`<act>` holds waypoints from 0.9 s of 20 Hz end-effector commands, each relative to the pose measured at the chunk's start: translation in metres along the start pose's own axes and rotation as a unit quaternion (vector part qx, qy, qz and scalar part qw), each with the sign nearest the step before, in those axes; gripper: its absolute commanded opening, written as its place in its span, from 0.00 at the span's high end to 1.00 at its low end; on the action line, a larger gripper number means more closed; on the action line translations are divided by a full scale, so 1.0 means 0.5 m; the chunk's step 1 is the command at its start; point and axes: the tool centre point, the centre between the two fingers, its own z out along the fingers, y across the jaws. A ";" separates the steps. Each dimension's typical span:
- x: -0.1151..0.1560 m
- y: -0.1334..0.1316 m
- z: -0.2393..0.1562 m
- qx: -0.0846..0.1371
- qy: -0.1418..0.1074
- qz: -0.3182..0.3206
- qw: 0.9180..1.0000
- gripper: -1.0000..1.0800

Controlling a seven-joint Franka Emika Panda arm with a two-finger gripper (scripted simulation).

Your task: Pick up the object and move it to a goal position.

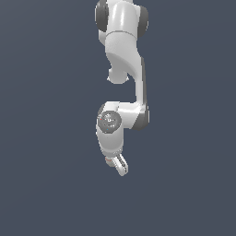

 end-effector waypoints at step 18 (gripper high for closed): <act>0.002 0.000 0.005 0.000 0.000 0.000 1.000 1.00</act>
